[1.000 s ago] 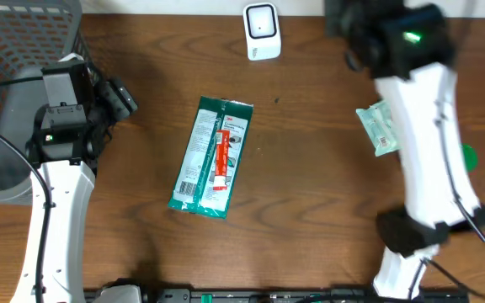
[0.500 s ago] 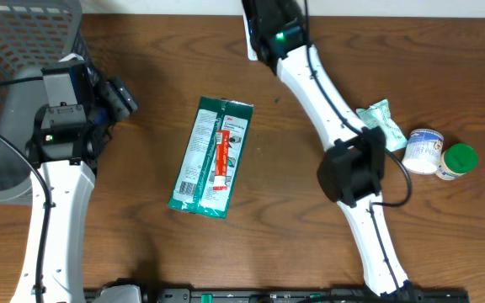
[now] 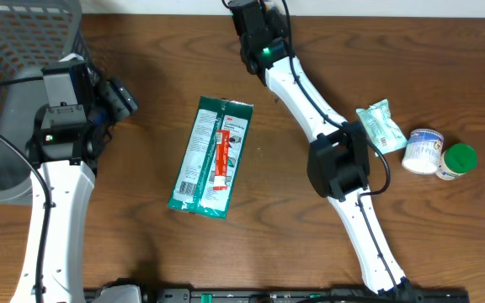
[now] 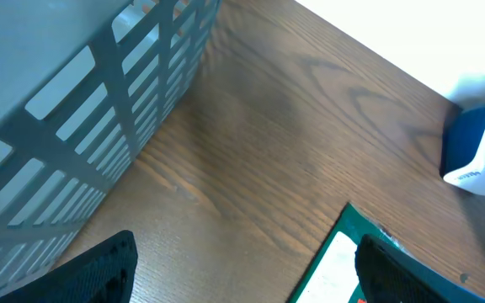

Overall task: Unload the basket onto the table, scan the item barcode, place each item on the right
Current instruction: 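Hold the orange box in front of the scanner with the right gripper, then carry the orange box right and set it beside the pouch, then reach the right gripper to the red stick and grasp it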

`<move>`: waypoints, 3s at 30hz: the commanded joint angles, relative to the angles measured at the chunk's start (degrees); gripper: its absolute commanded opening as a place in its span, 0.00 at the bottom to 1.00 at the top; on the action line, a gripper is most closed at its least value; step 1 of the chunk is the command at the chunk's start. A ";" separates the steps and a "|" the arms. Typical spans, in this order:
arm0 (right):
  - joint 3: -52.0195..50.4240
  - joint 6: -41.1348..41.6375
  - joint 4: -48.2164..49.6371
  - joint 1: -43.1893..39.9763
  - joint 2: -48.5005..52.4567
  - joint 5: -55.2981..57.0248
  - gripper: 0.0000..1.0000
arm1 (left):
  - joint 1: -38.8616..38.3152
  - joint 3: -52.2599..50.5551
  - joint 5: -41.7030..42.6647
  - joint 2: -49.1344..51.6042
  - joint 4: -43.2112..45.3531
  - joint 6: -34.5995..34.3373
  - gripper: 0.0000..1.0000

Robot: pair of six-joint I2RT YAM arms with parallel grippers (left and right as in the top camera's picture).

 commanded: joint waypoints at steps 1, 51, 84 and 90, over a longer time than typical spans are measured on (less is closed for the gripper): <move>0.72 -0.22 1.62 0.50 -0.39 0.17 0.01 | 0.24 0.63 -0.52 0.26 0.02 0.07 0.84; -50.80 31.19 -49.94 -28.89 -37.83 -17.00 0.55 | 0.24 0.63 -0.52 0.26 0.02 0.09 0.84; -49.03 42.64 -27.52 -2.58 -37.75 -64.94 0.65 | 0.24 0.63 -0.52 0.26 -0.13 0.09 0.84; -57.64 56.65 -14.29 11.23 -37.57 -47.52 0.59 | 0.24 0.63 -0.52 0.26 -0.13 0.09 0.84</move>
